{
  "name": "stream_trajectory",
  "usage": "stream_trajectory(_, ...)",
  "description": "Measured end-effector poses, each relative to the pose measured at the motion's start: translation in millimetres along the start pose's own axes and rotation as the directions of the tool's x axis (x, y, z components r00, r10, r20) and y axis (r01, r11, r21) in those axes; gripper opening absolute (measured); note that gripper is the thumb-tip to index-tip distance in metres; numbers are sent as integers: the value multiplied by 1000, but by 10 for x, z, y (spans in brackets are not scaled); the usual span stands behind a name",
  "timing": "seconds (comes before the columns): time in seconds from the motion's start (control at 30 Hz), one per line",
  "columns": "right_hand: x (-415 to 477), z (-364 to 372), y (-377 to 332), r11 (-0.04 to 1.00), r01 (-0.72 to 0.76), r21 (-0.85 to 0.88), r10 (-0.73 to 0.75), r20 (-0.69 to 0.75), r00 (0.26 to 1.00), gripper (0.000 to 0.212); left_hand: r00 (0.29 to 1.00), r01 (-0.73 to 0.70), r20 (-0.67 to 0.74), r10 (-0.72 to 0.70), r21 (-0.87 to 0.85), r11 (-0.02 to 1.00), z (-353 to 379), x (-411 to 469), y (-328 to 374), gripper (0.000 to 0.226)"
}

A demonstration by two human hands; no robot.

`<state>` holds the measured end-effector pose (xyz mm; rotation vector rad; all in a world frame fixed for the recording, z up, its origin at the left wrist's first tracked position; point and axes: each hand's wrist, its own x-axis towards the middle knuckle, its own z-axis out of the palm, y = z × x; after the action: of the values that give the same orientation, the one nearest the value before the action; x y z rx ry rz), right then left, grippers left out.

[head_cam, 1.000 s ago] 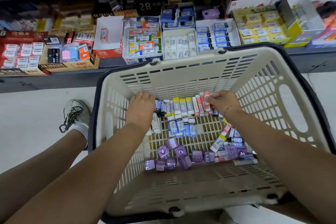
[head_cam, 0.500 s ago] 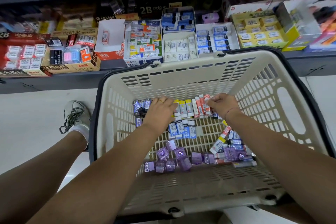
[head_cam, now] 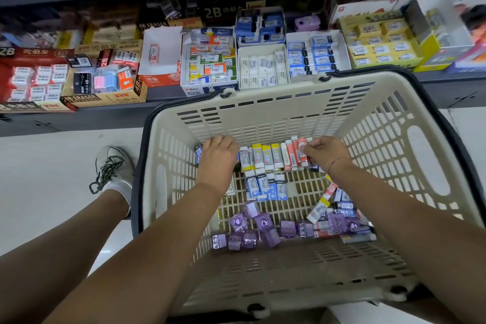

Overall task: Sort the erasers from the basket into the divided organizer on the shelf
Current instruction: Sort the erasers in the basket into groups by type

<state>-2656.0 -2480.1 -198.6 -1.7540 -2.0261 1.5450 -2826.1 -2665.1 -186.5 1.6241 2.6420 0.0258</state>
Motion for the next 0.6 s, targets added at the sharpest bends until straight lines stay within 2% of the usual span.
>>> stream_trajectory(0.17, 2, -17, 5, 999, 2, 53, -3, 18, 1000, 14, 996, 87, 6, -87, 18, 996, 0, -49, -37, 50)
stream_trajectory(0.27, 49, -32, 21, 996, -1, 85, 0, 19, 1000, 13, 995, 95, 39, -95, -1, 995, -26, -45, -35, 37)
stream_trajectory(0.33, 52, -52, 9, 992, -8, 123, 6, 19, 1000, 13, 993, 105, 51, -105, 15, 994, -41, -64, -27, 35)
stream_trajectory(0.53, 95, -35, 9, 990, -89, 114, 83, 49, 995, 14, 994, 105, 2, -105, 50, 993, -57, -80, 5, 33)
stream_trajectory(0.6, 110, -43, -4, 990, -104, 95, 99, 49, 994, 14, 996, 71, -50, -70, 11, 997, -58, -66, 79, 32)
